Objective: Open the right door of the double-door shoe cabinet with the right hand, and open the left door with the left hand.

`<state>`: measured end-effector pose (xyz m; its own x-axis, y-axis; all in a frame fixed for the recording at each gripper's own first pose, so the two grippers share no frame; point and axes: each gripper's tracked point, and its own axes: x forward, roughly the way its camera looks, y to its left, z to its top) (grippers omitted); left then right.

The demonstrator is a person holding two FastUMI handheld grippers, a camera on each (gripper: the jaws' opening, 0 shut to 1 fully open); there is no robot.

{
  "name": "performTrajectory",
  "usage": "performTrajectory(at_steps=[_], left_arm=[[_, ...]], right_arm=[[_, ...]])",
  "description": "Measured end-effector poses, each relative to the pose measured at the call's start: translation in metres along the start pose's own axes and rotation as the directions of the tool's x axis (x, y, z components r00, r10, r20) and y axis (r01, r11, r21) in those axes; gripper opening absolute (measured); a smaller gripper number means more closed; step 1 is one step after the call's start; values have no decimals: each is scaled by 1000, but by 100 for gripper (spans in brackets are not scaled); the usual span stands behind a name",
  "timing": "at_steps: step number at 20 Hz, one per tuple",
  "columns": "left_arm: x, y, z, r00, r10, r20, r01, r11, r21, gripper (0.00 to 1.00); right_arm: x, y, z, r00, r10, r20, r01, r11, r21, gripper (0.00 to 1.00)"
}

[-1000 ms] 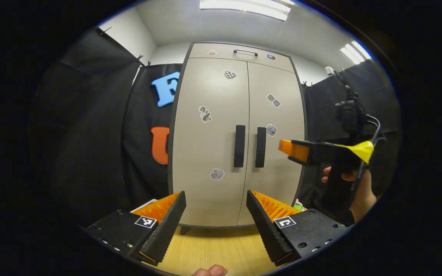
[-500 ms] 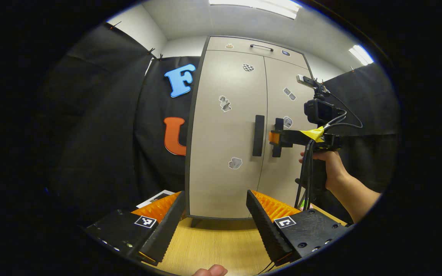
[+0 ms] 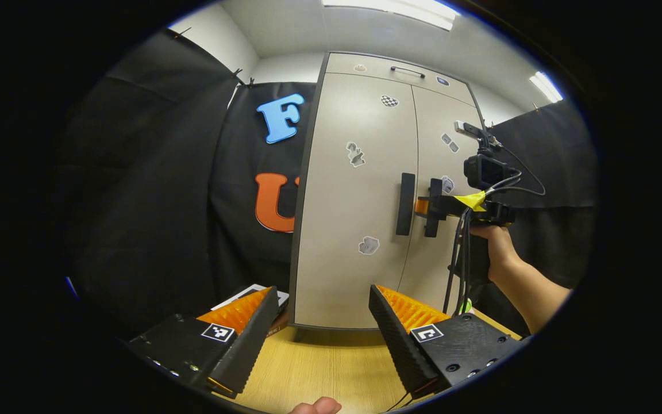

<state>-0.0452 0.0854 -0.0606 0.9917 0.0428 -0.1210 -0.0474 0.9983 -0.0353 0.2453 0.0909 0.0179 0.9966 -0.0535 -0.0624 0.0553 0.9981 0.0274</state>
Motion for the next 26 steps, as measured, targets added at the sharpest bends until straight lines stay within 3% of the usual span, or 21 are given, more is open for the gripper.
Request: performTrajectory(at_steps=[1,3,4,7,10,13,20,26], left_arm=[[1,0,-1,1000,-4,-3,4,1000,-1,95],[3,-1,-1,1000,-11,0,11,1000,-1,95],[5,-1,-1,1000,-13,1,13,1000,1,95],[7,-1,-2,1000,-19,1,19,1000,0,95],[7,0,-3,1000,-17,1,17,1000,-2,95],[7,3,-4,1000,-11,-1,11,1000,-10,95],[2,1,-5,1000,-7,1,7,1000,-6,95],[-9,-14,-8,1000,-11,-5,11,1000,3,95]], right_arm=[[3,0,-3,1000,1,-9,-1,1000,4,100],[2,0,-5,1000,0,-15,0,1000,17,95],[2,0,-6,1000,0,-16,0,1000,20,82],[1,4,-6,1000,11,-19,-11,1000,-2,63],[1,10,-6,1000,-1,-11,0,998,-55,29],[1,8,-5,999,31,-6,-31,999,-13,10],[-6,9,-7,998,58,-12,-58,998,-29,9],[-34,8,-6,988,154,-24,-155,988,-28,9]])
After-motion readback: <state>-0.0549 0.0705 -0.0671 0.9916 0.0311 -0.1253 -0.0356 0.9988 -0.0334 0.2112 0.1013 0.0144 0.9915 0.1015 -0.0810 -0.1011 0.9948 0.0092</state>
